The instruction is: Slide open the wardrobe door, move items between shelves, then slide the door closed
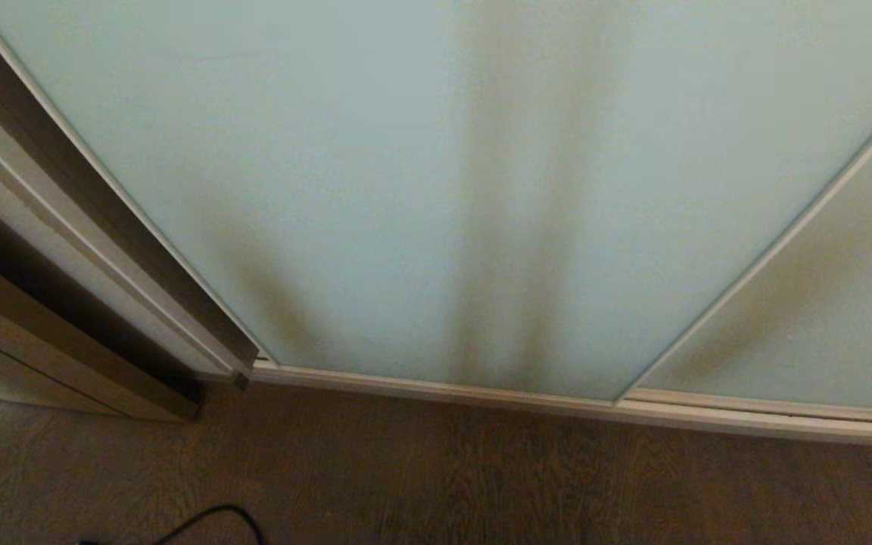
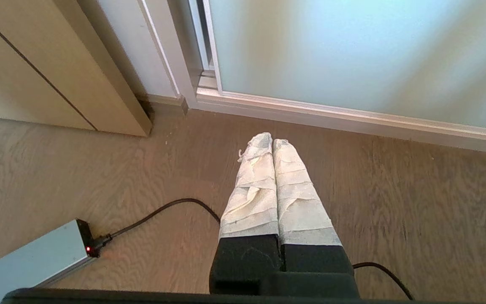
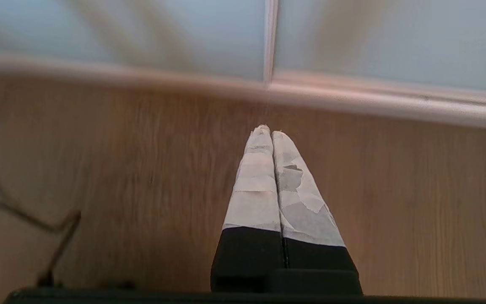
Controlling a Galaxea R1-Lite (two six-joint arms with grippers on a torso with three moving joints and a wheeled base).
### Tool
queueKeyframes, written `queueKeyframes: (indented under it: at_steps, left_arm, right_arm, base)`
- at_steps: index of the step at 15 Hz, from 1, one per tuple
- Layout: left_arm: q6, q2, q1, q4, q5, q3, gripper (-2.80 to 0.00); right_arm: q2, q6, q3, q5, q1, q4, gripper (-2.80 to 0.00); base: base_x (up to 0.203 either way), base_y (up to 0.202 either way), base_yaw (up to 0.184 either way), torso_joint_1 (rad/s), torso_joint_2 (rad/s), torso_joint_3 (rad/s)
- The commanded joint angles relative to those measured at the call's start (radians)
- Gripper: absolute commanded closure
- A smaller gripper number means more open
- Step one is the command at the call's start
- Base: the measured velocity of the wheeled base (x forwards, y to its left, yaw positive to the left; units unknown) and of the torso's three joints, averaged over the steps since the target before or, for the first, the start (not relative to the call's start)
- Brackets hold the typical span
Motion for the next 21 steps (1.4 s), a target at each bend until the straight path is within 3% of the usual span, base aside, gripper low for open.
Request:
queueKeyframes:
  at_steps: [1,4,8,12,18,21]
  left_arm:
    - [0.0,0.002,0.0,-0.001,0.0,0.0,0.0]
    - [0.0,0.002,0.0,-0.001,0.0,0.0,0.0]
    - [0.0,0.002,0.0,-0.001,0.0,0.001,0.0]
    - [0.0,0.002,0.0,-0.001,0.0,0.0,0.0]
    - [0.0,0.002,0.0,-0.001,0.0,0.002,0.0]
    - [0.0,0.002,0.0,-0.001,0.0,0.001,0.0]
  right_arm:
    - [-0.165,0.0,0.048,-0.044,0.054,0.076,0.0]
    - [-0.271,0.003,0.184,-0.059,0.043,0.014,0.0]
    - [-0.398,-0.001,0.244,-0.068,0.035,-0.095,0.0]
    - [-0.398,-0.134,0.247,-0.054,0.035,-0.05,0.0]
    - [-0.398,-0.106,0.247,-0.054,0.035,-0.046,0.0]
    - [-0.398,-0.053,0.247,-0.062,0.035,-0.05,0.0]
  base:
    - [0.0,0.0,0.0,0.0,0.0,0.0]
    - [0.0,0.0,0.0,0.0,0.0,0.0]
    - [0.0,0.0,0.0,0.0,0.0,0.0]
    - [0.0,0.0,0.0,0.0,0.0,0.0]
    - [0.0,0.0,0.0,0.0,0.0,0.0]
    - [0.0,0.0,0.0,0.0,0.0,0.0]
